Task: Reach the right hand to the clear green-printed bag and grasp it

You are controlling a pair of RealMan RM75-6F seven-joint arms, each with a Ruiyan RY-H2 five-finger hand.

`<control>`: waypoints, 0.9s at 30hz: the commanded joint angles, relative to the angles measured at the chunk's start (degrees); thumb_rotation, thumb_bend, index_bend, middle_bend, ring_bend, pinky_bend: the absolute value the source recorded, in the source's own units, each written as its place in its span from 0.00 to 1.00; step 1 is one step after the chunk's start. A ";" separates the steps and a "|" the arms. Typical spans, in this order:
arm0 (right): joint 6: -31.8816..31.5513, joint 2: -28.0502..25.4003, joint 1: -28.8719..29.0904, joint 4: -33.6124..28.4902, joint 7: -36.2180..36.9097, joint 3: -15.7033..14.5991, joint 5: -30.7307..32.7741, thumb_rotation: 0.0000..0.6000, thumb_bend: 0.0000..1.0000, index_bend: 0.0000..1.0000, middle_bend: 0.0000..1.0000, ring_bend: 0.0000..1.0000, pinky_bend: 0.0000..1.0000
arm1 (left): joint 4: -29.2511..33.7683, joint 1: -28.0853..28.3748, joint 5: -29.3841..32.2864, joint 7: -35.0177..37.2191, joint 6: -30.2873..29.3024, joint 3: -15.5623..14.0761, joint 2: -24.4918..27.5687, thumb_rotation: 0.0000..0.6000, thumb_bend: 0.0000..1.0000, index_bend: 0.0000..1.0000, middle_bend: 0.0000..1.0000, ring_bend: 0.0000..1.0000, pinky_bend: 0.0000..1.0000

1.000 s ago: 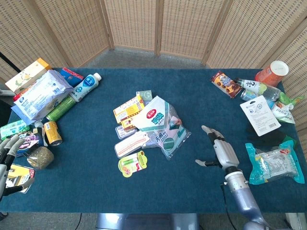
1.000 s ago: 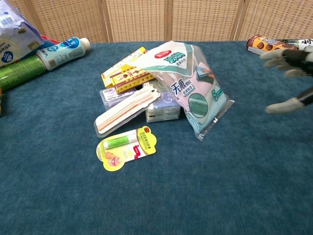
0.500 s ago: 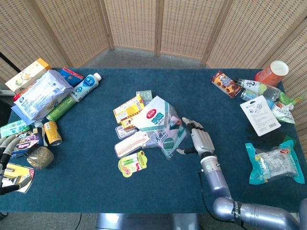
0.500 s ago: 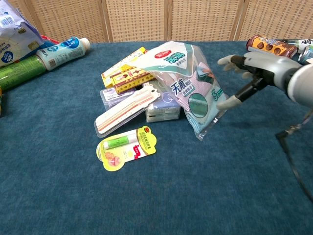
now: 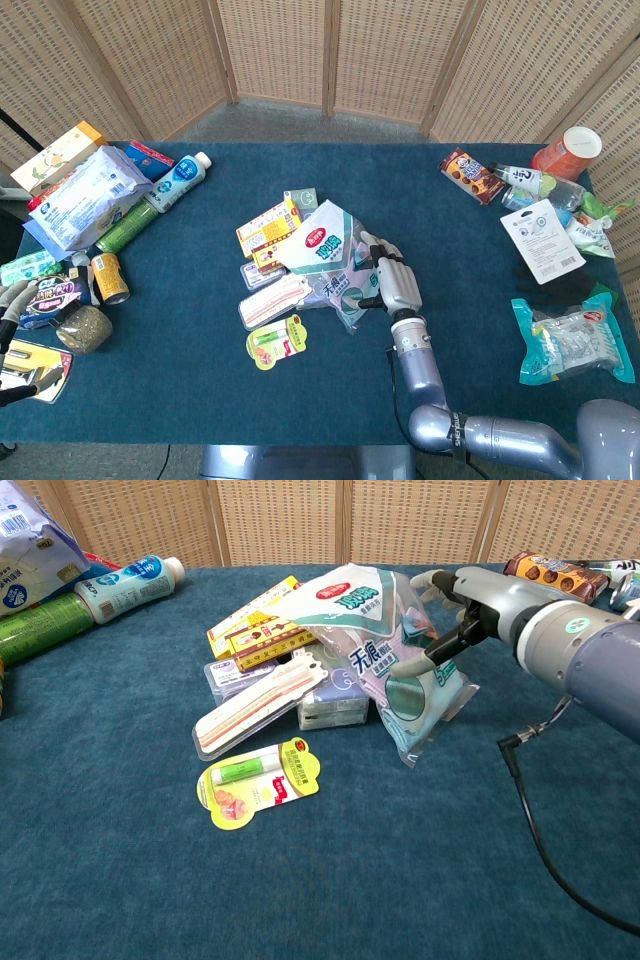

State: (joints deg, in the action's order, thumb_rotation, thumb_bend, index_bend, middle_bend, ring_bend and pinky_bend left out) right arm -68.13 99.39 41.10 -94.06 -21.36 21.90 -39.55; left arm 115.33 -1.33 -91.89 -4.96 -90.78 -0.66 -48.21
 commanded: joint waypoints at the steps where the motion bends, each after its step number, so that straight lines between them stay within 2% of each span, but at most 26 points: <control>1: 1.61 0.68 0.73 1.67 0.05 0.32 1.48 0.99 0.00 0.00 0.00 0.00 0.00 | -0.07 -0.03 0.08 0.22 -0.02 0.01 0.12 1.00 0.00 0.00 0.00 0.00 0.00; 11: 4.59 1.36 1.79 3.15 0.22 0.52 4.84 0.99 0.00 0.00 0.00 0.00 0.00 | -0.27 0.20 0.59 0.60 0.37 0.15 0.15 1.00 0.00 0.00 0.00 0.00 0.00; 20: 3.48 5.31 1.36 6.88 4.10 -0.25 1.43 1.00 0.00 0.00 0.00 0.00 0.01 | -0.35 0.07 0.45 1.10 0.13 0.10 0.30 1.00 0.00 0.00 0.00 0.00 0.00; 22: 3.33 6.30 1.29 8.07 4.91 -0.11 1.10 1.00 0.00 0.00 0.00 0.00 0.11 | -0.39 0.08 0.52 1.20 0.09 0.15 0.29 1.00 0.00 0.00 0.00 0.00 0.00; 23: 3.07 6.85 1.27 8.72 5.23 -0.11 0.74 1.00 0.00 0.00 0.05 0.00 0.21 | -0.39 0.08 0.59 1.28 0.14 0.14 0.30 1.00 0.00 0.00 0.00 0.00 0.00; 25: 3.00 8.04 1.11 10.19 6.36 -0.17 -0.04 1.00 0.00 0.00 0.22 0.06 0.40 | -0.47 0.12 0.72 1.35 0.25 0.15 0.33 1.00 0.00 0.00 0.00 0.00 0.00; 26: 3.16 8.45 0.99 10.73 7.03 -0.17 -0.39 1.00 0.00 0.01 0.34 0.13 0.49 | -0.50 0.14 0.76 1.35 0.27 0.17 0.34 1.00 0.00 0.00 0.00 0.00 0.00; 27: 3.25 8.83 0.82 11.23 7.83 -0.14 -0.90 1.00 0.01 0.07 0.48 0.25 0.59 | -0.53 0.15 0.82 1.36 0.30 0.18 0.32 1.00 0.00 0.00 0.00 0.00 0.00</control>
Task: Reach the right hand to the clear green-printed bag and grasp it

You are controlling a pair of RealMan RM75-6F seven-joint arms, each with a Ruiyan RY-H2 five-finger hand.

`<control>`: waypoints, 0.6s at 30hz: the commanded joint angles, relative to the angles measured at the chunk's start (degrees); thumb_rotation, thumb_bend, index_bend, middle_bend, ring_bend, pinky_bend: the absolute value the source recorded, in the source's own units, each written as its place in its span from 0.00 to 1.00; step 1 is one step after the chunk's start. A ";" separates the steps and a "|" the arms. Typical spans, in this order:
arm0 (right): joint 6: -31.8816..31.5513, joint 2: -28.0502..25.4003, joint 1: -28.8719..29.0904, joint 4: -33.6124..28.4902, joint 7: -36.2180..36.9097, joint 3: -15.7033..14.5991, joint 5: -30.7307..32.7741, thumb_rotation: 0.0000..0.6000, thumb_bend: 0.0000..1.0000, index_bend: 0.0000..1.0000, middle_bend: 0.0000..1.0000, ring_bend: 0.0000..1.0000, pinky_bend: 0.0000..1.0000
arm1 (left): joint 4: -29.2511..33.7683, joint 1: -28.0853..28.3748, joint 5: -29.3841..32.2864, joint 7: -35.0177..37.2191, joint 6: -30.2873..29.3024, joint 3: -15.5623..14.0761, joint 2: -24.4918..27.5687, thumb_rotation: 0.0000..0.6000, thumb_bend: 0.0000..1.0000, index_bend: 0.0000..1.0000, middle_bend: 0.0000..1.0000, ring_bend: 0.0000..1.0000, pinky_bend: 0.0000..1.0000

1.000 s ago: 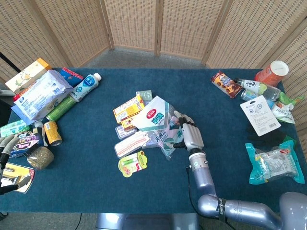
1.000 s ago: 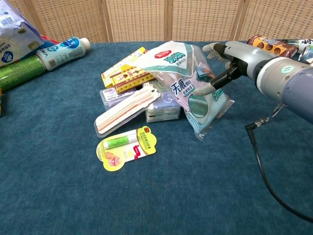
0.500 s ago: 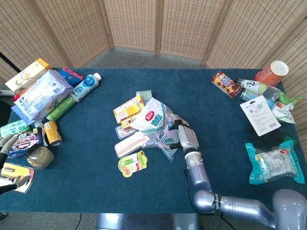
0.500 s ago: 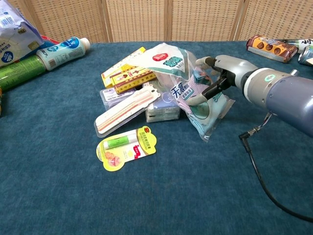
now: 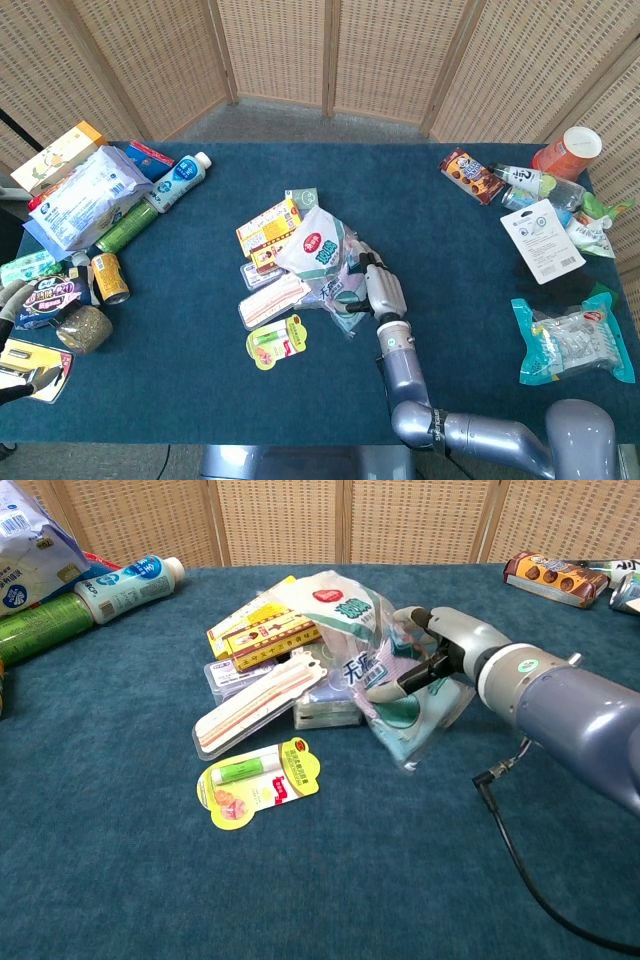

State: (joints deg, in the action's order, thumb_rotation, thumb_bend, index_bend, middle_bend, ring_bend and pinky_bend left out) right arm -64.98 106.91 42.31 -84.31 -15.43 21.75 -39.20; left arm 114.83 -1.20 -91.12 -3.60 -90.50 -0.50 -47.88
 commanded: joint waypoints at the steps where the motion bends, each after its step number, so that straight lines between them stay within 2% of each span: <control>1: -0.12 1.91 -0.66 2.23 3.04 0.08 -2.06 1.00 0.02 0.13 0.55 0.32 0.66 | -0.05 0.03 0.12 0.00 0.02 0.05 -0.05 1.00 0.00 0.00 0.00 0.00 0.00; 3: -0.53 2.72 -1.07 3.26 4.52 0.10 -3.34 1.00 0.12 0.33 0.76 0.51 0.86 | -0.08 0.05 0.23 -0.06 0.10 0.06 -0.09 1.00 0.00 0.00 0.00 0.00 0.00; 6: -2.04 4.05 -2.00 4.74 7.51 0.57 -5.71 1.00 0.30 0.51 0.94 0.69 1.00 | -0.03 0.09 0.25 -0.24 0.20 0.04 -0.15 1.00 0.00 0.00 0.00 0.00 0.00; 8: -2.67 4.24 -2.70 5.16 8.65 0.49 -7.02 1.00 0.37 0.57 0.99 0.75 1.00 | 0.01 0.10 0.16 -0.42 0.19 0.04 -0.24 1.00 0.00 0.00 0.00 0.00 0.00; 11: -3.52 3.49 -3.91 3.87 9.65 0.67 -8.20 1.00 0.44 0.60 1.00 0.78 1.00 | 0.05 0.11 0.12 -0.57 0.22 0.02 -0.32 1.00 0.00 0.00 0.00 0.00 0.00; 18: -7.99 -0.71 -6.86 -2.88 7.72 1.35 -10.53 1.00 0.49 0.65 1.00 0.81 1.00 | 0.14 0.34 -0.07 -1.25 0.75 -0.13 -0.66 1.00 0.00 0.00 0.00 0.00 0.00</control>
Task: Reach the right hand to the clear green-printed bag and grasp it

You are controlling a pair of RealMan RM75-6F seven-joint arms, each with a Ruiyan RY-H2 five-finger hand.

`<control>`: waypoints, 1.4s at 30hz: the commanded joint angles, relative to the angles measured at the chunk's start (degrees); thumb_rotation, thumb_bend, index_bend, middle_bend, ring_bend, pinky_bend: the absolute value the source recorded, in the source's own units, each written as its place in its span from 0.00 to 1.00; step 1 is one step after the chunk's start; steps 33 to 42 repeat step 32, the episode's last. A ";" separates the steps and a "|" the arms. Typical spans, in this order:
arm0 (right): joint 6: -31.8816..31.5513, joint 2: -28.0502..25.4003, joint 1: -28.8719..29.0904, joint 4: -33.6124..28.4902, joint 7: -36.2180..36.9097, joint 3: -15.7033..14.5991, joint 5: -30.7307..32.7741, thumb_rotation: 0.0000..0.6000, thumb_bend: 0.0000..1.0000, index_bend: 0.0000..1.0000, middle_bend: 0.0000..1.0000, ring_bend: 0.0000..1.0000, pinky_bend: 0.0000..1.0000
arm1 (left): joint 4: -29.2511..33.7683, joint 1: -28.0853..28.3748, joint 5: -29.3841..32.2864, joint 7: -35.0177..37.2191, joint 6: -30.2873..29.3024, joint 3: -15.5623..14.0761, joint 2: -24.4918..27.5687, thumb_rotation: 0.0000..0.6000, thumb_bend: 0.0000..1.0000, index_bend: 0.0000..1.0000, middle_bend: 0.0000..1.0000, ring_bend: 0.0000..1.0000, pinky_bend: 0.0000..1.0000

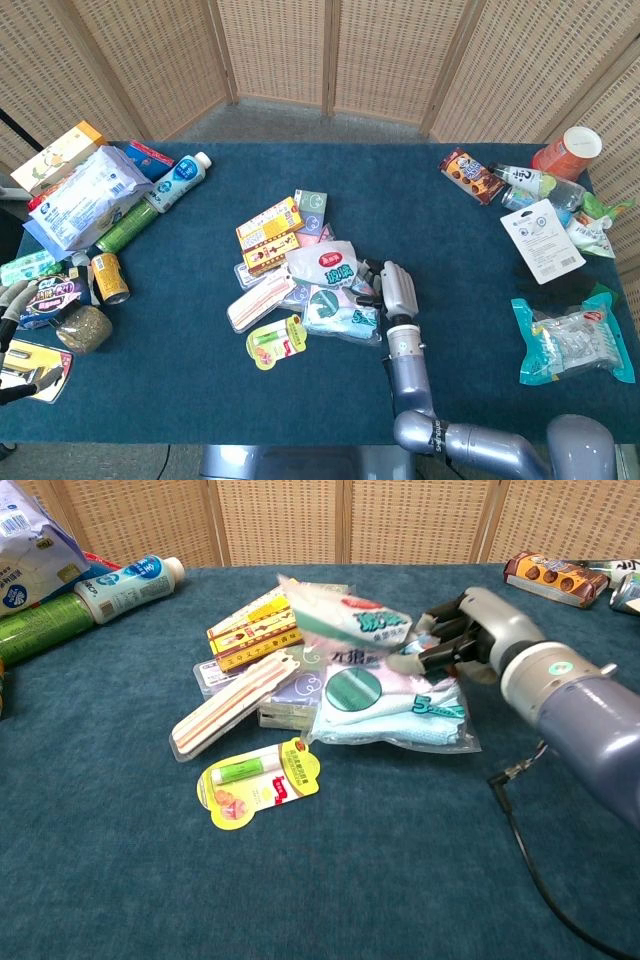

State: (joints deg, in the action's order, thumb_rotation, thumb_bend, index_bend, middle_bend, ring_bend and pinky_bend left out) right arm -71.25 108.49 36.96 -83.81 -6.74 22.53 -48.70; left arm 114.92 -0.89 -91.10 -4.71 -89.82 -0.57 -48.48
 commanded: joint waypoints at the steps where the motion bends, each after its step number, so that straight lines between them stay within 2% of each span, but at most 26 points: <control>1: -2.59 -3.20 -1.91 -4.67 -1.62 0.82 -1.47 1.00 0.50 0.65 1.00 0.81 1.00 | 0.10 0.05 -0.17 -0.27 0.10 -0.08 -0.12 1.00 0.00 0.00 0.00 0.00 0.00; 6: -5.74 -7.34 -3.18 -11.29 -4.78 2.26 -2.90 1.00 0.50 0.66 1.00 0.82 1.00 | 0.21 0.16 -0.26 -0.58 0.28 -0.11 -0.28 1.00 0.00 0.00 0.00 0.00 0.00; 13: -9.41 -13.42 -3.52 -21.86 -10.54 5.81 -3.95 1.00 0.51 0.66 1.00 0.82 1.00 | 0.33 0.38 -0.62 -0.83 0.74 -0.30 -0.47 1.00 0.00 0.00 0.00 0.00 0.00; 22: -12.43 -16.72 -0.98 -30.91 -17.39 9.51 -4.35 1.00 0.52 0.66 1.00 0.82 1.00 | 0.50 0.27 -1.23 -0.42 0.42 -0.49 -0.26 1.00 0.00 0.00 0.00 0.00 0.00; 30: -14.65 -16.65 1.94 -33.88 -21.04 11.65 -3.17 1.00 0.53 0.66 1.00 0.83 1.00 | 0.56 0.11 -1.83 -0.13 0.11 -0.71 -0.05 1.00 0.00 0.00 0.00 0.00 0.00; 42: -14.97 -16.69 2.32 -34.14 -21.45 11.83 -2.78 1.00 0.53 0.66 1.00 0.83 1.00 | 0.56 0.09 -1.91 -0.11 0.09 -0.74 -0.03 1.00 0.00 0.00 0.00 0.00 0.00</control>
